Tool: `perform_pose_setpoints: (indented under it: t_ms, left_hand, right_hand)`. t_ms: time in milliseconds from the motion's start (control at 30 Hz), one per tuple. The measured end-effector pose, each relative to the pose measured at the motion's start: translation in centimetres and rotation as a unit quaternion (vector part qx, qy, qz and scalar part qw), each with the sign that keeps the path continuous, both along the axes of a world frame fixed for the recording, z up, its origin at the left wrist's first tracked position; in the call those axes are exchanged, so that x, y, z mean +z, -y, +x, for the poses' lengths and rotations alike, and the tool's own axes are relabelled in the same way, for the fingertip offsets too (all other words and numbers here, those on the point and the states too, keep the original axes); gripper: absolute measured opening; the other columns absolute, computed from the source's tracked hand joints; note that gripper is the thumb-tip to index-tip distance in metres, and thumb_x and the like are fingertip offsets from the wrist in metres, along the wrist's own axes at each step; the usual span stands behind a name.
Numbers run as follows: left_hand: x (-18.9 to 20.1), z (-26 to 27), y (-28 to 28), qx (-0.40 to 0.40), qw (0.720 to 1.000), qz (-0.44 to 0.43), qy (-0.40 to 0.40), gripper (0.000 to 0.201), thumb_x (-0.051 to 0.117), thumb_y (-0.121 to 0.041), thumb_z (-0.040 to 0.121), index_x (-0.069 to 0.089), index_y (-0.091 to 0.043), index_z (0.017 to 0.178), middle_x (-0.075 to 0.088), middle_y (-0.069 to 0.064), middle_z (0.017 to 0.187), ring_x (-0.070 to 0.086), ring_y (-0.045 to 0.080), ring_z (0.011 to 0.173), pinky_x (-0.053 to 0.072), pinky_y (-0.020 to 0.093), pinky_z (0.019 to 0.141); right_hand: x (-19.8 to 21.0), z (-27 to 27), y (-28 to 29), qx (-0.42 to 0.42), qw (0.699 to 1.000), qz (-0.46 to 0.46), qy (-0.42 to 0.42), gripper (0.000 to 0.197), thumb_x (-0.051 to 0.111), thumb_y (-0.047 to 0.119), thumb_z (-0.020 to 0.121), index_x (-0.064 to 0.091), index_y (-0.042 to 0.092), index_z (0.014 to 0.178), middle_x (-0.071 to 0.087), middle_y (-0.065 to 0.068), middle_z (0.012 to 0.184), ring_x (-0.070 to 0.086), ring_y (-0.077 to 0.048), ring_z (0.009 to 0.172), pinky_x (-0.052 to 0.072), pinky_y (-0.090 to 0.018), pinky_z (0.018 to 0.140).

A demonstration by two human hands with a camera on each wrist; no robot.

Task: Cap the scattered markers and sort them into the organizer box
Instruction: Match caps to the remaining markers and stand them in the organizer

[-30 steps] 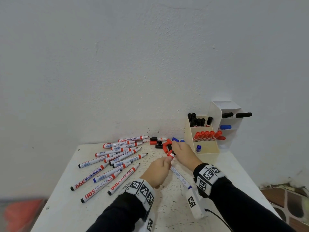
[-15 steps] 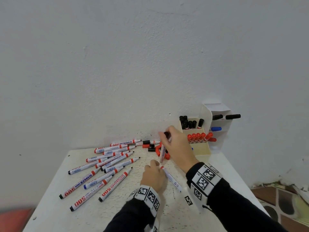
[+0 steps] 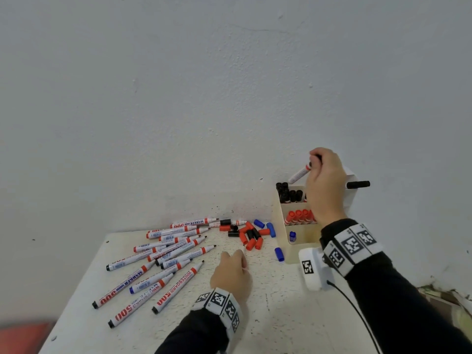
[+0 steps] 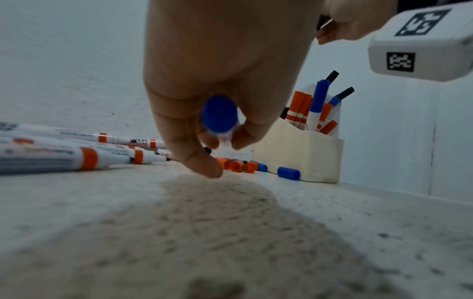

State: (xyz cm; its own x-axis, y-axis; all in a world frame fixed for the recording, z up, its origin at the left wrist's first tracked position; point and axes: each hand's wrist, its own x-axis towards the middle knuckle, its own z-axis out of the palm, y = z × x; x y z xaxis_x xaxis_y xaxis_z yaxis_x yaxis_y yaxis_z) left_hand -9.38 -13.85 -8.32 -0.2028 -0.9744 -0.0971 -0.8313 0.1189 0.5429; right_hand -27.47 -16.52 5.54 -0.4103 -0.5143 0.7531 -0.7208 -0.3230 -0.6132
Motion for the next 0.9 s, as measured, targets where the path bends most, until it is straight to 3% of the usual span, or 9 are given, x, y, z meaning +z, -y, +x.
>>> perform_pose_setpoints:
  t_ms: [100,233,367,433,567,700,800,867,900]
  left_hand:
    - [0.6,1.3,0.4,0.004,0.999,-0.041,0.005,0.006,0.039,-0.016,0.095,0.039,-0.022,0.096,0.047,0.002,0.106,0.049,0.015,0.075,0.046,0.024,0.068]
    - [0.3,2.5,1.0,-0.002,0.998,-0.069,-0.010,0.018,0.036,-0.013,0.096,0.042,-0.020,0.112,0.050,-0.002,0.106,0.053,0.013,0.078,0.048,0.024,0.067]
    - [-0.1,2.8,1.3,0.000,0.996,-0.075,-0.054,0.030,0.035,-0.014,0.098,0.038,-0.019,0.127,0.054,0.001,0.112,0.050,0.009,0.073,0.042,0.019,0.061]
    - [-0.2,2.8,1.4,0.004,0.995,-0.082,-0.063,0.033,0.035,-0.017,0.099,0.037,-0.018,0.132,0.053,0.002,0.120,0.052,0.009,0.081,0.044,0.019,0.068]
    - [-0.3,2.8,1.6,0.008,0.994,-0.099,-0.054,0.038,0.033,-0.023,0.100,0.039,-0.015,0.137,0.052,0.002,0.124,0.055,0.012,0.098,0.049,0.024,0.083]
    - [-0.2,3.0,1.6,0.019,0.989,-0.142,-0.024,0.040,0.025,-0.035,0.101,0.038,-0.022,0.137,0.054,-0.001,0.123,0.058,0.013,0.098,0.051,0.025,0.076]
    - [-0.3,3.0,1.7,0.017,0.989,-0.146,-0.014,0.042,0.022,-0.038,0.101,0.036,-0.024,0.138,0.054,-0.001,0.121,0.058,0.014,0.096,0.047,0.022,0.069]
    - [-0.3,2.9,1.7,0.017,0.989,-0.144,-0.019,0.041,0.024,-0.037,0.101,0.038,-0.023,0.136,0.054,-0.001,0.120,0.058,0.013,0.095,0.048,0.023,0.071]
    - [-0.4,2.8,1.7,0.019,0.989,-0.143,-0.026,0.040,0.025,-0.037,0.101,0.039,-0.022,0.135,0.054,-0.001,0.121,0.058,0.013,0.097,0.049,0.023,0.074]
  right_hand:
    - [-0.5,-1.3,1.5,-0.008,0.999,0.036,-0.021,0.023,0.039,0.009,0.097,0.057,0.000,0.107,0.057,-0.014,0.101,0.054,-0.020,0.086,0.041,-0.023,0.077]
    - [-1.5,-1.8,3.0,0.000,0.993,0.103,-0.052,0.023,0.041,0.010,0.097,0.059,0.001,0.109,0.053,-0.018,0.106,0.050,-0.019,0.086,0.036,-0.018,0.077]
    - [-2.7,-2.2,4.6,-0.005,0.983,0.180,-0.042,0.017,0.053,0.014,0.092,0.055,0.008,0.107,0.060,-0.015,0.098,0.059,-0.027,0.088,0.050,-0.038,0.082]
    - [-3.6,-2.2,5.1,-0.038,0.972,0.214,-0.086,0.010,0.056,0.013,0.090,0.059,0.008,0.098,0.062,-0.013,0.093,0.058,-0.029,0.089,0.050,-0.041,0.081]
    - [-4.7,-1.7,5.5,-0.099,0.921,0.333,-0.177,0.023,0.044,0.013,0.093,0.061,0.007,0.108,0.065,-0.014,0.097,0.055,-0.032,0.100,0.041,-0.042,0.096]
    - [-3.9,-0.4,4.7,-0.084,0.856,0.459,-0.221,0.033,0.031,0.022,0.098,0.060,0.006,0.100,0.062,-0.015,0.107,0.052,-0.032,0.106,0.035,-0.044,0.101]
    - [-2.2,1.1,3.6,-0.097,0.897,0.374,-0.216,0.030,0.035,0.027,0.097,0.056,0.008,0.109,0.055,-0.011,0.115,0.048,-0.029,0.110,0.036,-0.040,0.095]
    - [-0.9,3.1,2.6,-0.022,0.937,0.301,-0.176,0.024,0.040,0.022,0.096,0.054,0.008,0.109,0.057,-0.010,0.105,0.054,-0.022,0.095,0.043,-0.032,0.081]
    - [-0.3,4.4,1.9,0.033,0.935,0.319,-0.149,0.021,0.041,0.020,0.095,0.053,0.008,0.108,0.058,-0.009,0.099,0.056,-0.020,0.086,0.046,-0.029,0.074]
